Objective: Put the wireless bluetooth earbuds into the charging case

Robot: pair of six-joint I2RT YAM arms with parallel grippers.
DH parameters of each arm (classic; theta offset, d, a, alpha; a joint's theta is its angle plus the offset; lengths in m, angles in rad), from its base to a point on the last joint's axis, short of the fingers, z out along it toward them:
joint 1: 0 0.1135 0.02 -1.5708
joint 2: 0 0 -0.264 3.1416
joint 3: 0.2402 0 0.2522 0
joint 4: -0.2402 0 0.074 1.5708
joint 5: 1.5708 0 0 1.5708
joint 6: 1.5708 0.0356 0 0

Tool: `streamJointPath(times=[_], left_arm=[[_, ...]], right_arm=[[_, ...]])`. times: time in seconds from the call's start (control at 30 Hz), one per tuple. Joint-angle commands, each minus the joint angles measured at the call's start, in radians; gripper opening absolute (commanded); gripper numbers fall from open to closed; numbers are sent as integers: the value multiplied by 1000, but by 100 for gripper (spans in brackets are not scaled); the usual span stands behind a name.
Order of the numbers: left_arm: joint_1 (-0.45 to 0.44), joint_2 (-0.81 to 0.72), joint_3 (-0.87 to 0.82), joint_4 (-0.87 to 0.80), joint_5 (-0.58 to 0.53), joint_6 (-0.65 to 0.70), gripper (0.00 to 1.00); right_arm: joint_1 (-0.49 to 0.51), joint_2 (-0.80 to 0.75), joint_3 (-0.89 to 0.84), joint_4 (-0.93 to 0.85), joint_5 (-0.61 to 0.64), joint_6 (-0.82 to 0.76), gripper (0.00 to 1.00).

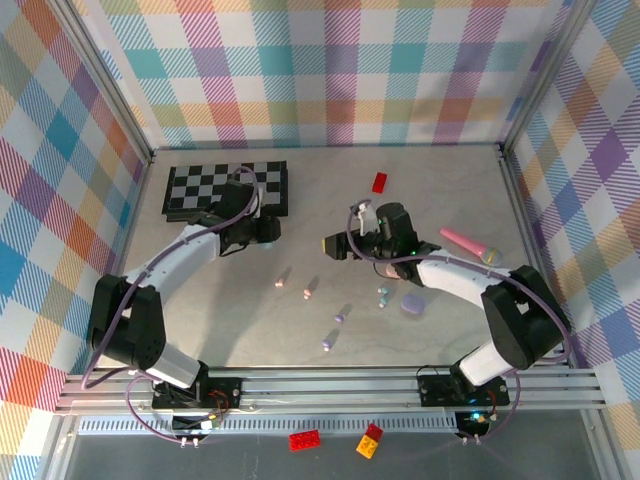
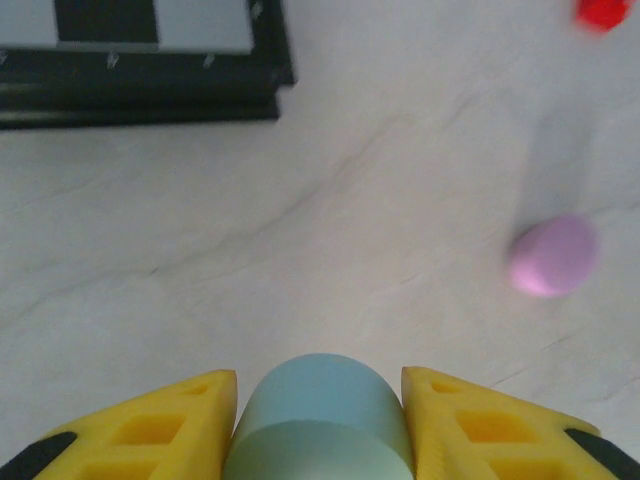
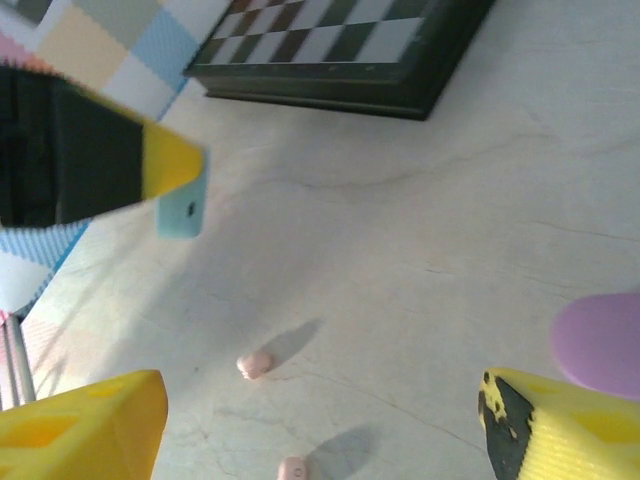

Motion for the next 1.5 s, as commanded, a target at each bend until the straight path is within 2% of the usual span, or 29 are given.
streamJointPath(times=[0.0, 0.2, 0.37, 0.7, 1.03, 1.23, 1.47], left_arm=[[-6, -42, -19, 182, 87, -193, 42], [-14, -65, -23, 250, 129, -294, 42], [-19, -81, -46, 304, 167, -352, 42], [-20, -119, -70, 319, 189, -379, 43], [-20, -147, -91, 297, 194, -369, 43], [-20, -152, -98, 302, 191, -371, 43], [-20, -149, -99, 320, 196, -371, 44]], right_arm=[[52, -11, -33, 244, 18, -76, 83], [114, 81, -12, 424, 14, -94, 84], [157, 156, 54, 455, 10, -157, 85], [169, 307, 177, 550, 24, -112, 80], [164, 369, 247, 555, 23, -87, 60], [159, 371, 267, 536, 12, -87, 36], [155, 335, 261, 479, -20, -111, 16]])
